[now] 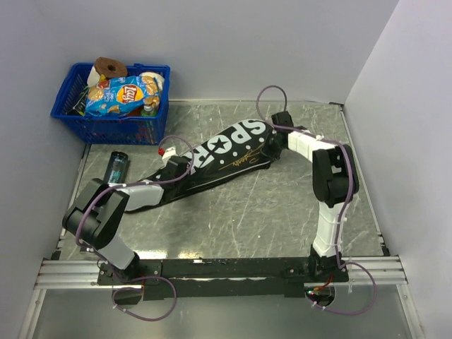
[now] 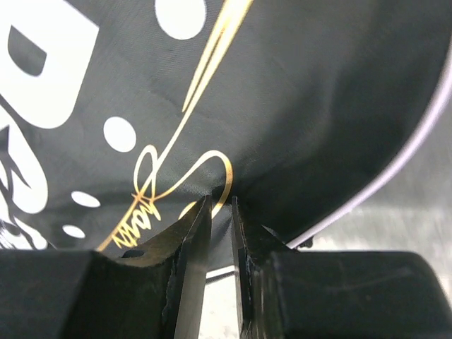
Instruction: Pack up the badminton gear
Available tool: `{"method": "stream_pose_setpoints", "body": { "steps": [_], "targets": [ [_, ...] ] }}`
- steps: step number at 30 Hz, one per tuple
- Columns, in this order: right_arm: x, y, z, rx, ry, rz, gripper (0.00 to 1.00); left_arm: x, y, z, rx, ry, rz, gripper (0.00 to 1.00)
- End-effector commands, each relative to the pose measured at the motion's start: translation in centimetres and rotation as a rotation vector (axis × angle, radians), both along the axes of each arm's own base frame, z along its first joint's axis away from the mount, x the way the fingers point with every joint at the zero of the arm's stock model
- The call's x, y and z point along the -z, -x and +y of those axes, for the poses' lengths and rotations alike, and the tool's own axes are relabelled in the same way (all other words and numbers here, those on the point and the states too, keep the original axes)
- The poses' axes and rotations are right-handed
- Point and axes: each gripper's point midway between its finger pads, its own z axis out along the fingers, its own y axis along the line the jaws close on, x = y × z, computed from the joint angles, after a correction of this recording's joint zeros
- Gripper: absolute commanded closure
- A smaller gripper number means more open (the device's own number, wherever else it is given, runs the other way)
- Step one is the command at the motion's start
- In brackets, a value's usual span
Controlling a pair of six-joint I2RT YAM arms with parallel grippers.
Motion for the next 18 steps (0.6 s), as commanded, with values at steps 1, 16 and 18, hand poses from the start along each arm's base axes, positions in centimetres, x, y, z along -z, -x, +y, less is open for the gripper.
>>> {"method": "stream_pose_setpoints", "body": {
  "steps": [1,16,18],
  "targets": [
    [3.4,6.5,-2.2,0.026,0.125,0.144,0.74,3.6,2.1,3.5,-0.011,-0.086,0.099,0.86],
    [-7.1,11.5,-2.6,0.018,0.234,-0.278,0.61,2.8,6.5,-1.2,0.203,0.147,0.066,0.93],
    [-6.4,12.5,-2.1,0.015,0.165,-0.280,0.54,1.8,6.7,-1.4,0.217,0.160,0.041,0.92]
  ]
}}
